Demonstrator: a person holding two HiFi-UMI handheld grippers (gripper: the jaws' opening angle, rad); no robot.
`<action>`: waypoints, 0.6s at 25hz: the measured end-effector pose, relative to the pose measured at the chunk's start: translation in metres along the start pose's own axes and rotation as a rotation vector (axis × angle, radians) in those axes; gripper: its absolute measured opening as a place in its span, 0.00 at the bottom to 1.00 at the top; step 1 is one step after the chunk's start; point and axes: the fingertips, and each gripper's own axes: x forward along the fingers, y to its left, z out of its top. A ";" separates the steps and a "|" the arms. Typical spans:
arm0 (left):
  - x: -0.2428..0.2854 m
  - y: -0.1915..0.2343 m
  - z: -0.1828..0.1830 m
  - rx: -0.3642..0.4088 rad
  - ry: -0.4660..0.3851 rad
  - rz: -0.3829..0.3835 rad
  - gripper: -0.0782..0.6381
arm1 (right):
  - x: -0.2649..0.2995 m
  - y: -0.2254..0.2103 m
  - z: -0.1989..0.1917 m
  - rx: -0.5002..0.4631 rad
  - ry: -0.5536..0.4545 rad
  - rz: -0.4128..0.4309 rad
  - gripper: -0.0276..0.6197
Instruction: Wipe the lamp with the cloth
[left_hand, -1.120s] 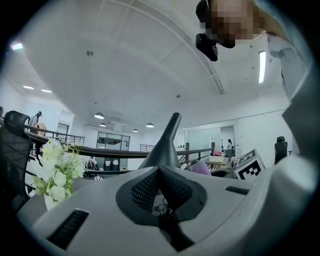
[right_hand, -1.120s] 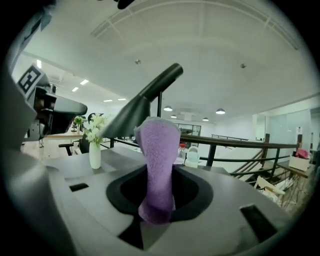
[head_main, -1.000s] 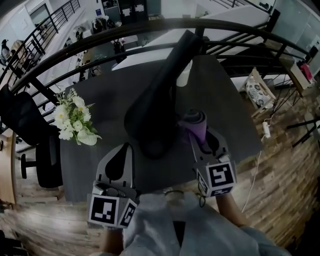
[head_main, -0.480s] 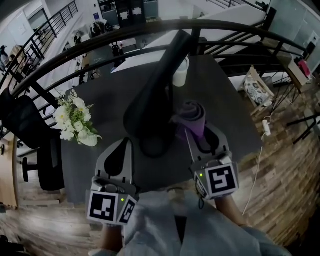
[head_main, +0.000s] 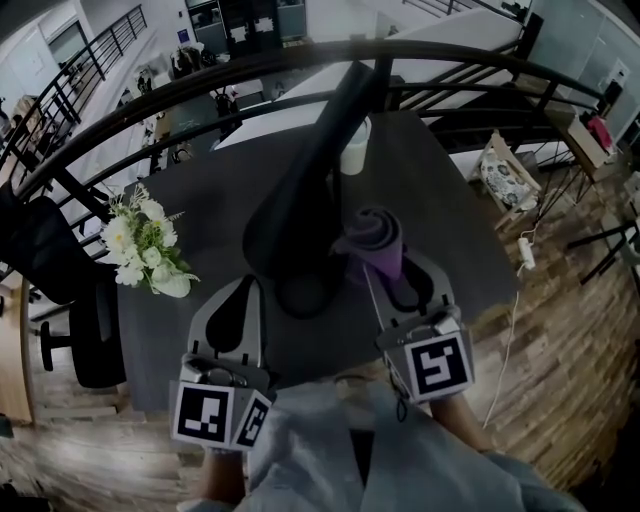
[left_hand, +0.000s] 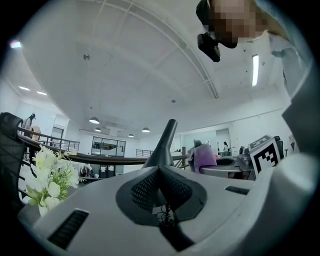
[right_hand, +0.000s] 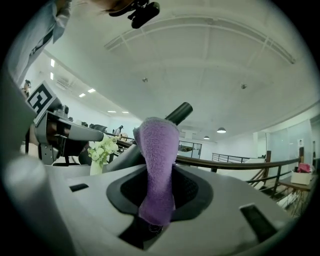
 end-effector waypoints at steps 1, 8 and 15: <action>0.000 0.001 0.000 0.000 -0.001 -0.001 0.12 | 0.001 0.000 0.000 0.000 0.001 -0.001 0.22; 0.003 0.001 0.002 -0.002 -0.002 -0.004 0.12 | 0.004 -0.003 0.000 0.010 0.008 -0.010 0.22; 0.007 -0.006 0.002 -0.001 0.001 -0.027 0.12 | 0.002 -0.012 -0.003 0.015 0.020 -0.025 0.22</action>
